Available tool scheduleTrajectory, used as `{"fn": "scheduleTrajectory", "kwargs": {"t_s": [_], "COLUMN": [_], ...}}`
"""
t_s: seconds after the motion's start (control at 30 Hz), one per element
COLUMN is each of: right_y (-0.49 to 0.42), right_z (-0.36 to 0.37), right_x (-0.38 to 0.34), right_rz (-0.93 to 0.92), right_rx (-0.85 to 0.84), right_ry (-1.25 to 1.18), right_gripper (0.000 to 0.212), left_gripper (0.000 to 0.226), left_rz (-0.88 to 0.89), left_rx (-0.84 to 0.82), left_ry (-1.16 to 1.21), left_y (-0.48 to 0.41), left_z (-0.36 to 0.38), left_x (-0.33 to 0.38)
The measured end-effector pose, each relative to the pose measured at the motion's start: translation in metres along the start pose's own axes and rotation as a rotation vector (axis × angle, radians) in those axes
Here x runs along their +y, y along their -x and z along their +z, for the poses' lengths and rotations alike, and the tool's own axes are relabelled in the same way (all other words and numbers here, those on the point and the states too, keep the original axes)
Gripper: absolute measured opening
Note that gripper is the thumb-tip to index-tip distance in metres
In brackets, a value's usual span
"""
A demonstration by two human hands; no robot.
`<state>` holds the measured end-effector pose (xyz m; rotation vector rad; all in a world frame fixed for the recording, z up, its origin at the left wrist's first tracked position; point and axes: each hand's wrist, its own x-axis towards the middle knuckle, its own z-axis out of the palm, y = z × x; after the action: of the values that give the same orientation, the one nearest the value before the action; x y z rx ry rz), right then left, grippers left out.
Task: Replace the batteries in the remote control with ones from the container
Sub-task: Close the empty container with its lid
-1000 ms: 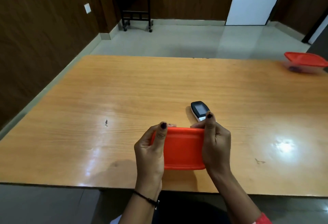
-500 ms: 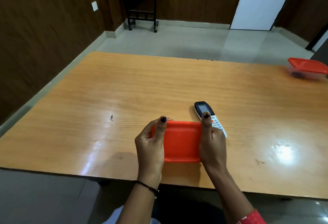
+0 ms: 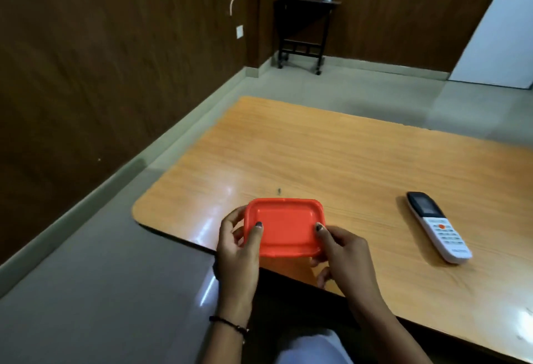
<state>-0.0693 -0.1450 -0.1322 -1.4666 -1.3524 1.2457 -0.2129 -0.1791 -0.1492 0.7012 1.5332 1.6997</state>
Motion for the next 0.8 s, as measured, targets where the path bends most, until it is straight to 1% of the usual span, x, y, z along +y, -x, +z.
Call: {"fn": "scheduleTrajectory", "kwargs": {"t_s": [0.03, 0.13, 0.23, 0.37, 0.43, 0.53, 0.63, 0.7, 0.8], "right_y": [-0.004, -0.014, -0.025, -0.046, -0.053, -0.053, -0.047, -0.044, -0.039], "right_z": [0.016, 0.066, 0.111, 0.148, 0.158, 0.167, 0.169, 0.170, 0.172], "right_x": [-0.005, -0.017, -0.033, -0.051, -0.054, -0.048, -0.039, -0.037, -0.039], "right_rz": [0.020, 0.054, 0.083, 0.087, 0.097, 0.125, 0.150, 0.138, 0.112], "right_rx": [-0.021, -0.094, -0.200, -0.288, -0.328, -0.367, -0.397, -0.402, -0.424], "right_ry": [-0.043, -0.144, -0.212, -0.220, -0.180, -0.109, -0.107, -0.142, -0.185], "right_gripper": [0.020, 0.034, 0.034, 0.036, 0.039, 0.050, 0.065, 0.067, 0.062], "left_gripper": [0.026, 0.029, 0.034, 0.014, 0.016, 0.032, 0.032, 0.030, 0.029], "left_rz": [0.004, 0.045, 0.069, 0.056, 0.059, 0.024, -0.008, -0.007, 0.007], "left_rx": [0.025, 0.068, 0.128, 0.161, 0.160, 0.157, 0.150, 0.173, 0.218], "left_ry": [-0.014, -0.070, -0.167, -0.260, -0.333, -0.404, -0.404, -0.391, -0.377], "left_y": [-0.007, -0.029, -0.064, -0.107, -0.119, -0.136, -0.143, -0.144, -0.144], "left_z": [-0.018, -0.060, -0.089, -0.117, -0.125, -0.129, -0.130, -0.130, -0.132], "left_x": [0.002, 0.017, 0.029, 0.037, 0.038, 0.039, 0.035, 0.033, 0.034]}}
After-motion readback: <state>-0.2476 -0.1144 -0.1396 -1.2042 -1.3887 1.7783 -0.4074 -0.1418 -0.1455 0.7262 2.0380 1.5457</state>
